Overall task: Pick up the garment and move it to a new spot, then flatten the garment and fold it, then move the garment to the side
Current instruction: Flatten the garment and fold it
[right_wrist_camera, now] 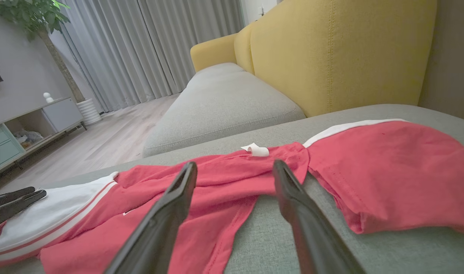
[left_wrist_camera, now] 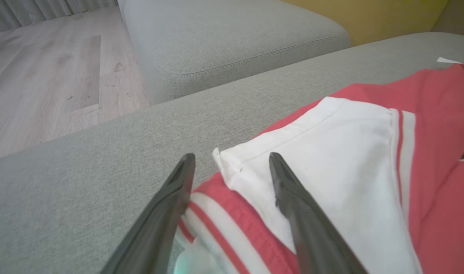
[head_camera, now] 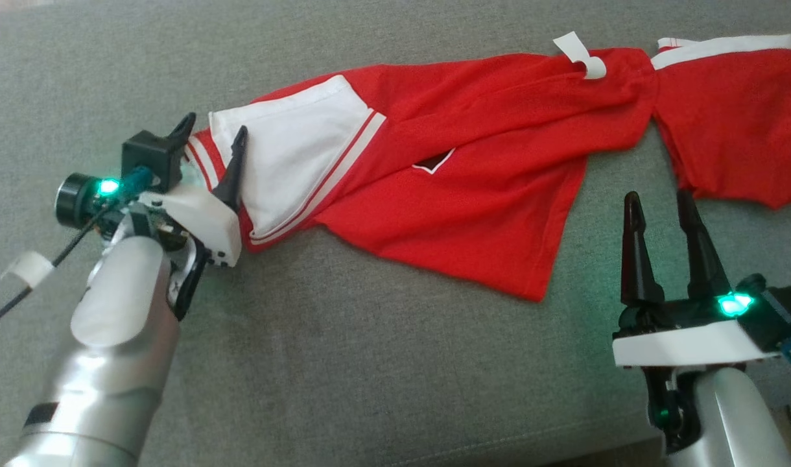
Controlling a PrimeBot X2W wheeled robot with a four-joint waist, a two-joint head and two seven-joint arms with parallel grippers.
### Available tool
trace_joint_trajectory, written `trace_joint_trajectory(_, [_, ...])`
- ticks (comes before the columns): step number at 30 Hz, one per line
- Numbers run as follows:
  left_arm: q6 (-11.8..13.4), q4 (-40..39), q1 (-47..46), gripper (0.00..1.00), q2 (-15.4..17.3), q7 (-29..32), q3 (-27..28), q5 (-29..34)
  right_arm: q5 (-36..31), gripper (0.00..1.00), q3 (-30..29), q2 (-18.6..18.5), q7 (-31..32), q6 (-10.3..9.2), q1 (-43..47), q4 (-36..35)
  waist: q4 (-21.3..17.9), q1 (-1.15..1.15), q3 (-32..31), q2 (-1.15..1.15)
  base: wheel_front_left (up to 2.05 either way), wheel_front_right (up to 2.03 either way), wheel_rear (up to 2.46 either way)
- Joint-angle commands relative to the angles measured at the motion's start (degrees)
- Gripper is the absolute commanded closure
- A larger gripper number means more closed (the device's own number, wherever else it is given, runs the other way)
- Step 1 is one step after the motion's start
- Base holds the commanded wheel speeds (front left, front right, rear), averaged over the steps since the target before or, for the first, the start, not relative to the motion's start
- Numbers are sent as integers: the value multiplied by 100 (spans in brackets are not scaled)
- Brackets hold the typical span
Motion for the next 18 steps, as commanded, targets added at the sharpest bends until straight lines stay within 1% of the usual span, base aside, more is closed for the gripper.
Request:
trace_joint_trajectory(1, [-25,-73,-291,0,181,-9,166,-39,50,0,127,-23,-52,-5,-100,-146,-1,-1,10,0,0,0,0])
trace_joint_trajectory(6, [-88,261,-471,0,170,6,26,-142,40,0,147,-23,-52,-5,-124,-146,-4,-1,41,0,0,0,0])
trace_joint_trajectory(12, [-134,466,-610,0,144,-71,-335,-290,24,0,167,-23,-52,-5,-135,-100,-5,-1,60,0,0,0,0])
trace_joint_trajectory(13, [-136,492,-626,13,139,-71,-401,-334,23,0,169,-23,-52,-5,-135,-90,-6,-1,59,0,0,0,0])
trace_joint_trajectory(14, [-138,508,-637,38,134,-64,-487,-391,22,0,174,-23,-52,-5,-136,-83,-10,-1,57,0,0,0,0])
trace_joint_trajectory(15, [-138,508,-637,38,134,-64,-487,-391,22,0,174,-23,-52,-5,-136,-83,-10,-1,57,0,0,0,0])
trace_joint_trajectory(16, [-138,509,-643,60,133,-57,-599,-461,22,0,181,-23,-52,-5,-137,-73,-15,-1,53,0,0,0,0])
trace_joint_trajectory(17, [-139,498,-648,90,144,-52,-723,-542,23,0,191,-23,-52,-5,-139,-62,-22,-1,48,0,0,0,0])
trace_joint_trajectory(18, [-139,473,-660,100,173,-72,-841,-616,23,0,198,-23,-52,-5,-142,-52,-28,-1,43,0,0,0,0])
